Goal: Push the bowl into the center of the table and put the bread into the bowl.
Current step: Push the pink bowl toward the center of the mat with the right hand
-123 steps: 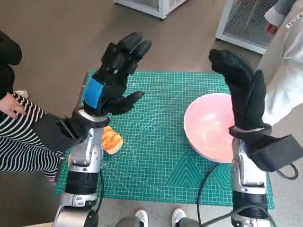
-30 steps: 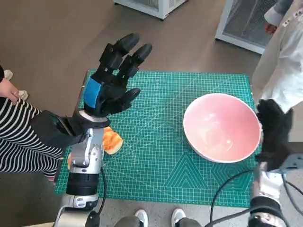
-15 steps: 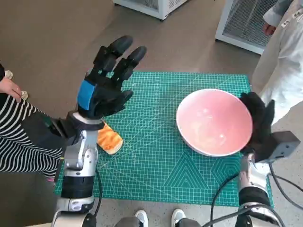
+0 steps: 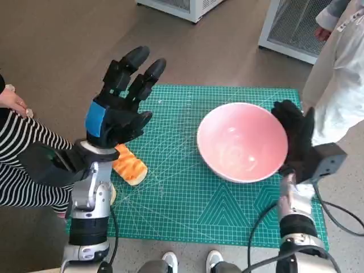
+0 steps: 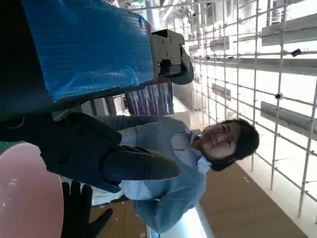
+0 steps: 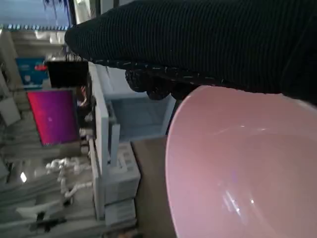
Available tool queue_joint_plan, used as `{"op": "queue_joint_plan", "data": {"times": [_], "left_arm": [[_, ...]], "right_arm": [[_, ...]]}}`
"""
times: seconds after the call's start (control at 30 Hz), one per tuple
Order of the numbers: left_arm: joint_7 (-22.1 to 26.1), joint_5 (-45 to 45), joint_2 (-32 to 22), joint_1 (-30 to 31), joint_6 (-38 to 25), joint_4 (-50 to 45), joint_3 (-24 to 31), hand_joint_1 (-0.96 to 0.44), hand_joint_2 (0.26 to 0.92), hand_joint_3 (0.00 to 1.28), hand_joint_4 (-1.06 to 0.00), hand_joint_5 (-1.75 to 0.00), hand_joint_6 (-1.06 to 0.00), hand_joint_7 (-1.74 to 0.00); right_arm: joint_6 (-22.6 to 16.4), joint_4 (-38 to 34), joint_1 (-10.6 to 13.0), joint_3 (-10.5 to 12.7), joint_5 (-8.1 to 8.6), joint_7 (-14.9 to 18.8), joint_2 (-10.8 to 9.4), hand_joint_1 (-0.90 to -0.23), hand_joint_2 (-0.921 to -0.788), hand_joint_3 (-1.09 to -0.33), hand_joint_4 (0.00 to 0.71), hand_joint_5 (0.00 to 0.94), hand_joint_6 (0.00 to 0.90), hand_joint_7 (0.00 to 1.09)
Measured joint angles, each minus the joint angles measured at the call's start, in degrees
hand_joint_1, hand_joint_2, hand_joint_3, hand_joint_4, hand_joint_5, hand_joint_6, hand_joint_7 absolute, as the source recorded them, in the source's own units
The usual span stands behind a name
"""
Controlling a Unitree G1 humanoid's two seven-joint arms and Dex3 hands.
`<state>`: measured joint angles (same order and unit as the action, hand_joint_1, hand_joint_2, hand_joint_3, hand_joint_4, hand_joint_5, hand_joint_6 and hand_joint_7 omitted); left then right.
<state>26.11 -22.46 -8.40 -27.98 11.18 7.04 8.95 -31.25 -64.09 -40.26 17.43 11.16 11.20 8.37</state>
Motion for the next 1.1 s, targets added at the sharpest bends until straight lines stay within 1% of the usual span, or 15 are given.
{"op": "queue_joint_plan", "data": {"times": [0.33,0.53,0.93,1.1], "left_arm": [[-1.6,1.0,-0.3,0.6,-0.1,-0.7,0.0,-0.45,0.921,0.27,-0.26,-0.07,-0.05,-0.53],[-1.9,1.9,-0.3,0.8,0.0,-0.7,-0.1,-0.46,0.921,0.27,-0.26,-0.05,-0.04,-0.53],[-1.8,2.3,-0.4,1.1,0.2,-0.7,-0.2,-0.46,0.921,0.28,-0.25,-0.04,-0.03,-0.50],[-1.7,2.3,-0.5,1.2,0.2,-0.7,-0.2,-0.46,0.921,0.28,-0.26,-0.04,-0.03,-0.50]], "right_arm": [[1.0,-1.2,-1.8,-0.6,-0.02,1.0,-2.0,-0.640,-0.921,-0.802,0.052,0.000,0.043,0.35],[1.7,-1.6,-2.8,-1.2,-0.07,1.3,-2.7,-0.643,-0.921,-0.803,0.048,0.000,0.034,0.34],[3.2,-2.5,-5.7,-1.9,-0.09,1.4,-3.4,-0.632,-0.921,-0.804,0.046,0.000,0.025,0.34],[3.6,-2.7,-6.3,-1.9,-0.07,1.5,-3.5,-0.637,-0.921,-0.803,0.050,0.002,0.026,0.33]]}}
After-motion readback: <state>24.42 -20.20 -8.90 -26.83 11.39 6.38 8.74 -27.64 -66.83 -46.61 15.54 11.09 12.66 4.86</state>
